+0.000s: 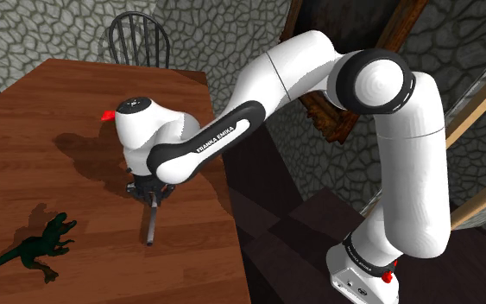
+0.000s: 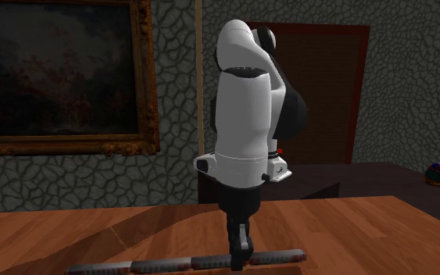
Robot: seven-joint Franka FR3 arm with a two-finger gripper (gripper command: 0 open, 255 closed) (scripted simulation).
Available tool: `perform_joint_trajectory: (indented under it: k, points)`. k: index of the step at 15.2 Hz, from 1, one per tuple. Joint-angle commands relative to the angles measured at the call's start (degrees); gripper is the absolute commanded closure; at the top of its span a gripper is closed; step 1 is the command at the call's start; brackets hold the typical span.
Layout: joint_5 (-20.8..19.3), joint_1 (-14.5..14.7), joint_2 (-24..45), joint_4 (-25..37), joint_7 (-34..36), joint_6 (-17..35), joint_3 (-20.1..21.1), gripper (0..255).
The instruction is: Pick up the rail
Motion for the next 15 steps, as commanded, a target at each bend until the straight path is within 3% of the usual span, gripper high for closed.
perform_joint_trajectory:
  k: [1,15]
  points:
    - [0.6,-0.3,-0.9,0.0,-0.3,-0.9,0.5,255]
    - [4.3,-1.9,-6.2,1.8,-2.6,-7.3,3.0,255]
